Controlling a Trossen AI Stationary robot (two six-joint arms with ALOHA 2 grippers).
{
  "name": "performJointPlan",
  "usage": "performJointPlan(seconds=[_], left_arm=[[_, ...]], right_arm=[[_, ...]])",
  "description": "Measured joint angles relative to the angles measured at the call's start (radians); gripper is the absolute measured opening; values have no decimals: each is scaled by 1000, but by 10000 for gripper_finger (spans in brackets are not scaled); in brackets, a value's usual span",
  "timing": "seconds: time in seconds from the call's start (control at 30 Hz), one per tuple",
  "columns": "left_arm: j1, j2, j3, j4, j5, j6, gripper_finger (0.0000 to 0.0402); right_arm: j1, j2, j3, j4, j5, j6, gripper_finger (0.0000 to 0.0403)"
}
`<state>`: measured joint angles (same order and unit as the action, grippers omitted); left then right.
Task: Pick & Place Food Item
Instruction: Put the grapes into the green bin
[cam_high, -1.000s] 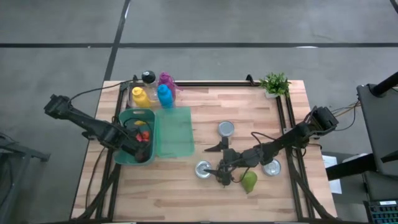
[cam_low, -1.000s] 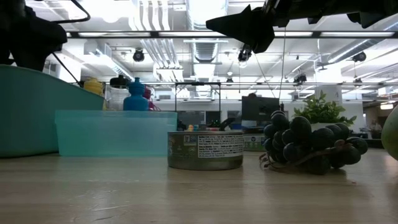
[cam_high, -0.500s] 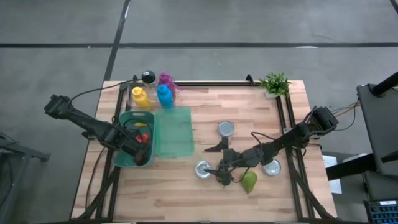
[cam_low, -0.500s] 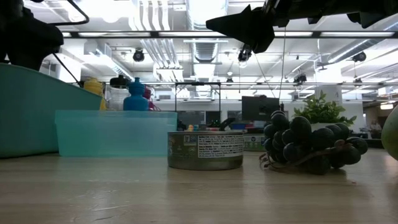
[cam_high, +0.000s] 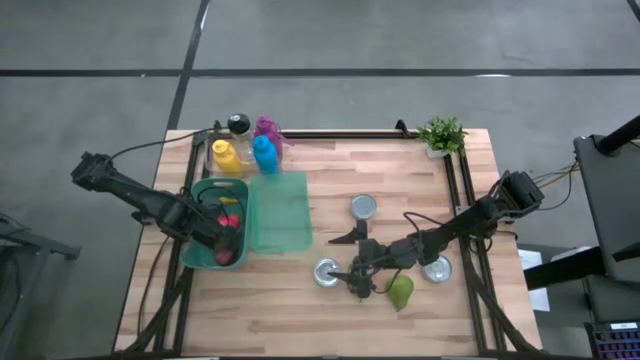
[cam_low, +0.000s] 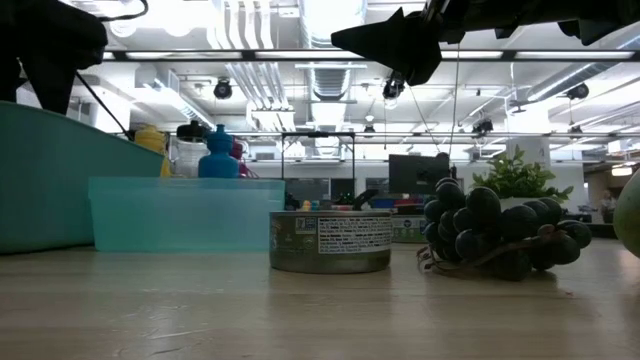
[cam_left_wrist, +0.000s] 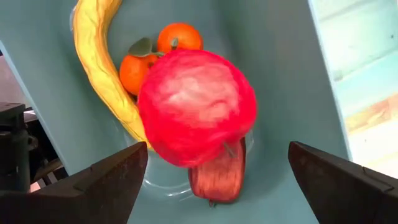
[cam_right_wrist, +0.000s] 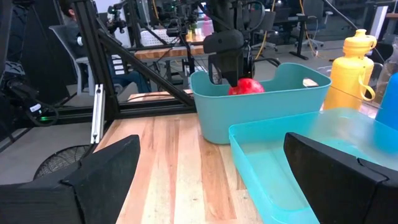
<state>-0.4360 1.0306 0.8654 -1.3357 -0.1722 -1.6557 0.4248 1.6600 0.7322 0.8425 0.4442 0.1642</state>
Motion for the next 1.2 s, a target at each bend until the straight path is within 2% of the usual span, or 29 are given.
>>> performJointPlan(seconds=[0.4, 0.7, 0.97, 1.2], left_arm=[[1, -3, 26, 35, -31, 23, 393], [1, -3, 107, 140, -215, 268, 393], [1, 3, 113, 280, -367, 487, 393], [0, 14, 112, 394, -406, 624, 393]], right_arm=[[0, 0, 0, 0, 0, 0, 396], [0, 0, 0, 0, 0, 0, 396], [0, 0, 0, 0, 0, 0, 396], [0, 0, 0, 0, 0, 0, 396]])
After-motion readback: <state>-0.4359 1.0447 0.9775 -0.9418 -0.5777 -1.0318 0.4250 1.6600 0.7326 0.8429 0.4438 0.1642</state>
